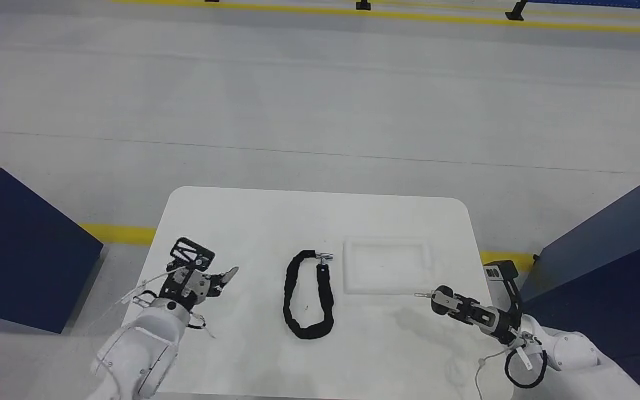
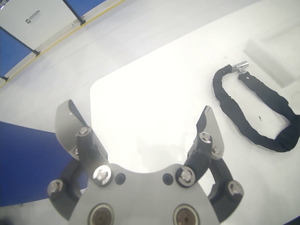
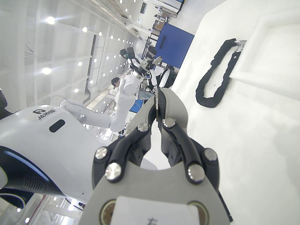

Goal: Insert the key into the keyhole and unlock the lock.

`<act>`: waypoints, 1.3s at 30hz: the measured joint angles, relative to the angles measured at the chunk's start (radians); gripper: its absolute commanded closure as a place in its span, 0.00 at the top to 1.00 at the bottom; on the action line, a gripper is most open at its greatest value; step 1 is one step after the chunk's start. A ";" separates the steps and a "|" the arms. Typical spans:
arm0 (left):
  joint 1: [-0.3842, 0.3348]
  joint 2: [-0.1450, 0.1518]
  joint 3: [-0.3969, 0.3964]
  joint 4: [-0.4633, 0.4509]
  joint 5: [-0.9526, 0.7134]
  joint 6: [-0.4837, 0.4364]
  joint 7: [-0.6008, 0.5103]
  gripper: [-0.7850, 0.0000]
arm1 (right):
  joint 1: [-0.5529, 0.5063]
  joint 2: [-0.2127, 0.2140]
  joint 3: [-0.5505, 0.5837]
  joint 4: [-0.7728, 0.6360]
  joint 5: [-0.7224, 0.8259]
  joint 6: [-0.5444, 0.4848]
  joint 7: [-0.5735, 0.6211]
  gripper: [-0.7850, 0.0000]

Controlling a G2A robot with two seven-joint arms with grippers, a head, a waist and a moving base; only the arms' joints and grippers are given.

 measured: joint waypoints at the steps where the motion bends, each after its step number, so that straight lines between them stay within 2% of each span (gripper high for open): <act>1: -0.048 -0.005 0.045 0.014 0.023 -0.005 -0.050 1.00 | 0.000 0.000 0.000 0.000 0.000 0.000 0.000 0.00; 3: -0.123 -0.016 0.119 0.049 0.044 -0.010 -0.118 1.00 | 0.000 0.000 0.000 0.000 0.000 0.000 0.000 0.00; 8: -0.341 -0.063 0.325 0.215 0.028 0.003 -0.278 1.00 | 0.000 0.000 0.000 0.000 0.000 0.000 0.000 0.00; 13: -0.528 -0.128 0.510 0.421 0.003 0.071 -0.344 1.00 | 0.000 0.000 0.000 0.000 0.000 0.000 0.000 0.00; 19: -0.679 -0.217 0.682 0.663 -0.077 0.126 -0.368 1.00 | 0.000 0.000 0.000 0.000 0.000 0.000 0.000 0.00; 22: -0.734 -0.261 0.743 0.775 -0.109 0.152 -0.366 1.00 | 0.000 0.000 0.000 0.000 0.000 0.000 0.000 0.00; 25: -0.767 -0.290 0.771 0.840 -0.133 0.171 -0.355 1.00 | 0.000 0.000 0.000 0.000 0.000 0.000 0.000 0.00; 39: -0.766 -0.294 0.769 0.851 -0.125 0.179 -0.345 1.00 | 0.000 0.000 0.000 0.000 0.000 0.000 0.000 0.00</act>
